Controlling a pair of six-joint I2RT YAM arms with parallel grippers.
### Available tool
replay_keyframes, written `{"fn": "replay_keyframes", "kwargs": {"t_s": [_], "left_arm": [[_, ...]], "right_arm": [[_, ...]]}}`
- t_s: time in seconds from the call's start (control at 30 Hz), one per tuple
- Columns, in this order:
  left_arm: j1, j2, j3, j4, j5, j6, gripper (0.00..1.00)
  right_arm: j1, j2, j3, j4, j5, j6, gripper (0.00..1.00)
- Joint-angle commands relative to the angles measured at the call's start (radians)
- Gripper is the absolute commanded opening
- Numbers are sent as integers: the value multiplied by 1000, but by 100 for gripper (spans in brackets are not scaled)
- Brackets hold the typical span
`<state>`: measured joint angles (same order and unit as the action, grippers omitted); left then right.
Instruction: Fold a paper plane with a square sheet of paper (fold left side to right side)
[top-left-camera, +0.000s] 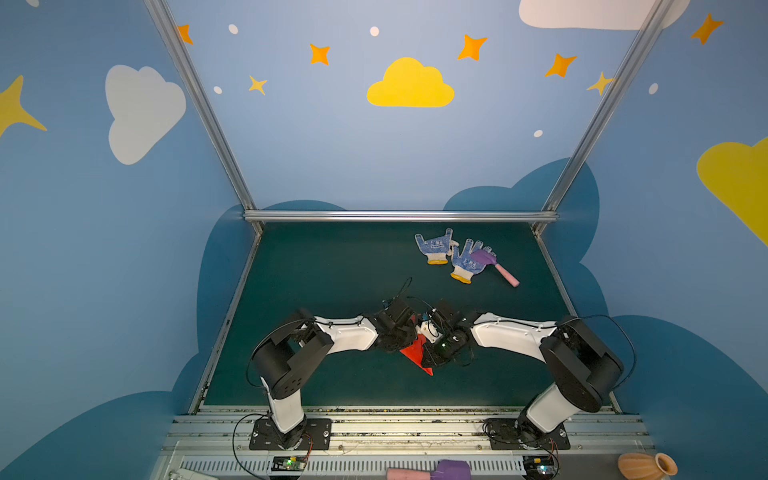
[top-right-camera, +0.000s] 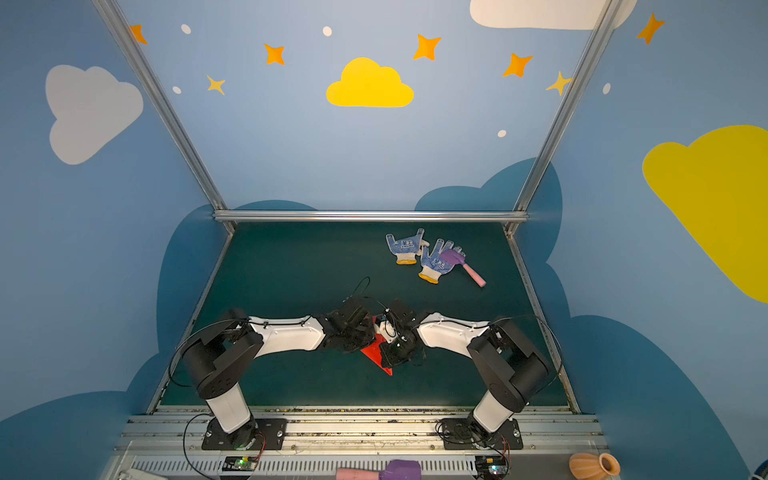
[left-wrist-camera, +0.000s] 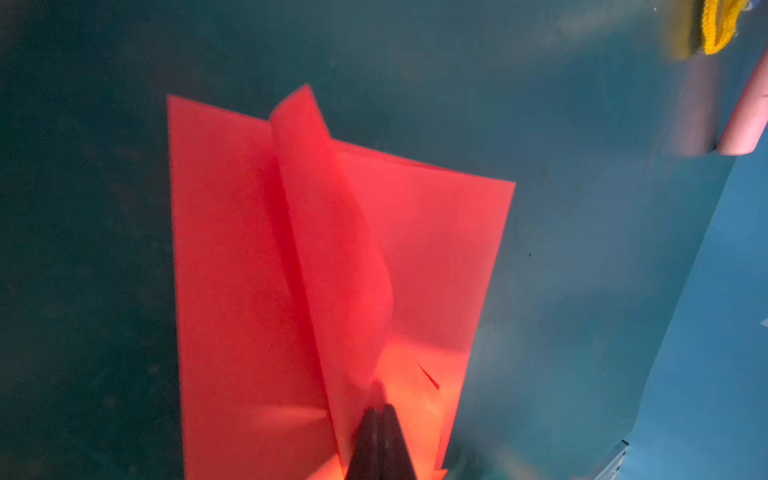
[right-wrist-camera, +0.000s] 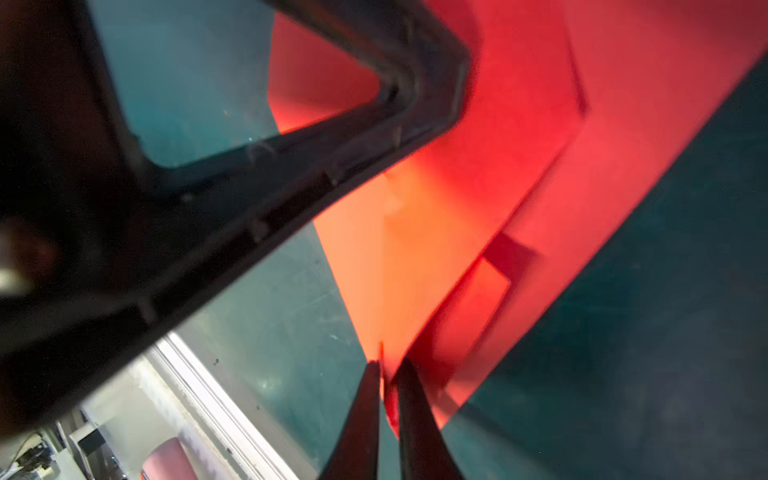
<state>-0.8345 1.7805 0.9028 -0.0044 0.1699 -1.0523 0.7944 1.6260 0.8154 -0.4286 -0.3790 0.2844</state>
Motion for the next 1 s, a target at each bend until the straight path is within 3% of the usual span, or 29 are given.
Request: {"fn": "replay_keyframes", "kwargs": {"t_s": [0.0, 0.13, 0.27, 0.33, 0.4, 0.53, 0.83, 0.97], "left_arm": [[-3, -2, -12, -29, -18, 7, 4], [-3, -5, -12, -31, -18, 11, 4], [-3, -4, -15, -32, -18, 12, 4], [-2, -4, -14, -34, -20, 13, 4], [-2, -7, -15, -34, -18, 14, 3], [-2, -8, -16, -36, -20, 15, 4], [0, -10, -15, -39, -21, 17, 4], [1, -10, -15, -41, -22, 17, 4]], "right_arm": [[4, 9, -6, -59, 48, -1, 7], [2, 14, -4, -61, 51, -2, 0], [-3, 11, -4, -64, 55, -1, 1], [-6, 5, -5, -67, 69, 1, 18], [-11, -5, -10, -67, 72, 2, 25], [-17, -17, -16, -71, 68, -1, 24], [-28, -26, -30, -68, 66, -2, 11], [-30, -30, -32, -68, 60, 0, 11]]}}
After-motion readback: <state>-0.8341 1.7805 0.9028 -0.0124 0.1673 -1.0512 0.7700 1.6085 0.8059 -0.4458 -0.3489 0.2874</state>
